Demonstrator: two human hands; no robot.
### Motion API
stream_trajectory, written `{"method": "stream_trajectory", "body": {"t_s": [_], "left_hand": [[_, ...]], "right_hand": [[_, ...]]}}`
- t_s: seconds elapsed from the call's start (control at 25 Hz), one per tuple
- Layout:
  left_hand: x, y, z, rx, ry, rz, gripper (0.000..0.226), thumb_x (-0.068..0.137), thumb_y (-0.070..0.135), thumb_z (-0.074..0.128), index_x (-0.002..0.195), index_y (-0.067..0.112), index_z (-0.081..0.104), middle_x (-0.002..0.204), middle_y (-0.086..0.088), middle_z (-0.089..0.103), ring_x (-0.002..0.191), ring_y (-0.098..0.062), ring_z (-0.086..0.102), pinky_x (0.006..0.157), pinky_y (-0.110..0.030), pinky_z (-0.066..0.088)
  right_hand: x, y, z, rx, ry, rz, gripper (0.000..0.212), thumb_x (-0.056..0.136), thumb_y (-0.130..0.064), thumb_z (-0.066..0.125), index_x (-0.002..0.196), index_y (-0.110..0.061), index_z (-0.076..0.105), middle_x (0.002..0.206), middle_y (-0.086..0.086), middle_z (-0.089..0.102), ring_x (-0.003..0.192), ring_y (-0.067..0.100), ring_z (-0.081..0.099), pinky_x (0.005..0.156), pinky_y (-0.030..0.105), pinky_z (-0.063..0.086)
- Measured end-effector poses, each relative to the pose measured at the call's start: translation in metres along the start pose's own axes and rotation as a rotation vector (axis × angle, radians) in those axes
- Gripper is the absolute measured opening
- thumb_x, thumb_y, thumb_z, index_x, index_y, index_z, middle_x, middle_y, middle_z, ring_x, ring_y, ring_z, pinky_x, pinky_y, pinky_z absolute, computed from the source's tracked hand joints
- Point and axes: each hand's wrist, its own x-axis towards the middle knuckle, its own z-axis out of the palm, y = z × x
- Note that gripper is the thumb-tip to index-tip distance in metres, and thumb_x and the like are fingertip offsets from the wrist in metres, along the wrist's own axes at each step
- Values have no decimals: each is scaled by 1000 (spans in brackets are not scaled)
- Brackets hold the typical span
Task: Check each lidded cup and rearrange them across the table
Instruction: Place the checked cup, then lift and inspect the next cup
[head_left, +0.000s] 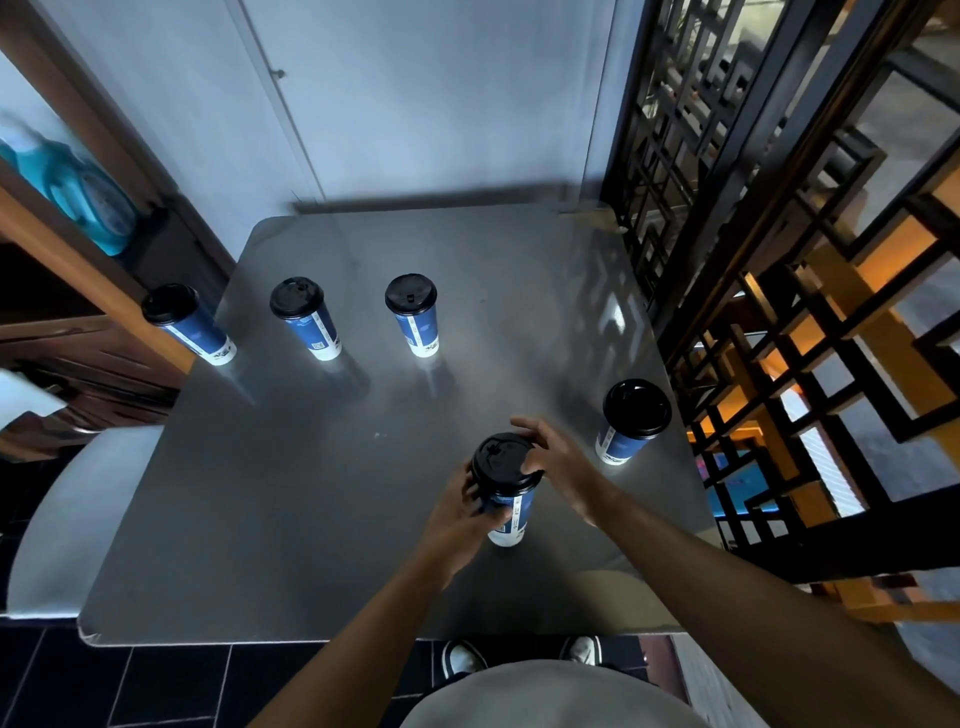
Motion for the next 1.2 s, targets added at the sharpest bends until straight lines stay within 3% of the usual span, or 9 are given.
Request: {"method": "stream_trajectory", "body": {"t_s": [0.24,0.36,0.44,0.6,0.72,0.96,1.08,1.2], "left_hand": [[13,-4,-13,-8,12,6,72,65,6,76,129,27,52,126,3,67,108,2,69,90,-21,57],[24,0,-21,14,23,8,79,80,-13,73,146,17,42,138,-6,61,112,-3,63,88,-15,56],[35,4,-26,34,48,35,74,87,-19,65,150,9,38,138,-8,58,108,3,63,84,-12,55],[67,28,-28,111,111,148,56,89,-17,65,125,24,50,121,-2,63,103,12,67,85,-10,53],[100,52,-22,97,111,185,57,88,-23,58,122,23,52,117,-1,65,101,12,68,86,-10,53],[181,95,-10,79,155,168,50,87,-21,58,131,4,52,124,-6,64,112,-3,66,105,-32,54],[222,108,-1,102,170,143,51,88,-20,59,134,0,51,130,-14,64,121,-21,64,89,-20,59],[247,121,7,105,172,112,51,88,-21,58,135,-4,49,130,-18,63,106,-10,65,72,-10,55]], "right_hand": [[-2,1,6,-88,-74,5,79,60,-7,60,138,-20,50,123,3,63,109,13,61,81,18,52],[2,-7,9,-156,-67,-8,82,65,-1,69,141,-22,47,122,-7,60,114,9,59,87,17,53],[7,-13,9,-198,-33,-30,81,71,0,75,144,-24,46,128,-10,58,120,7,57,89,16,51],[33,-26,0,-254,83,-72,83,67,-16,81,142,-28,47,135,-4,56,123,12,57,100,30,50],[64,-48,-17,-291,116,-74,88,64,-20,80,144,-28,45,134,-4,58,123,14,57,107,39,48],[129,-93,-54,-328,155,-120,91,59,-24,74,144,-23,44,134,-3,54,121,15,54,99,28,48],[162,-106,-76,-346,182,-111,93,57,-25,72,145,-22,44,135,-3,52,121,13,53,97,24,45],[186,-111,-92,-325,181,-92,92,58,-23,71,145,-22,44,133,-5,53,119,12,53,91,17,43]]}}
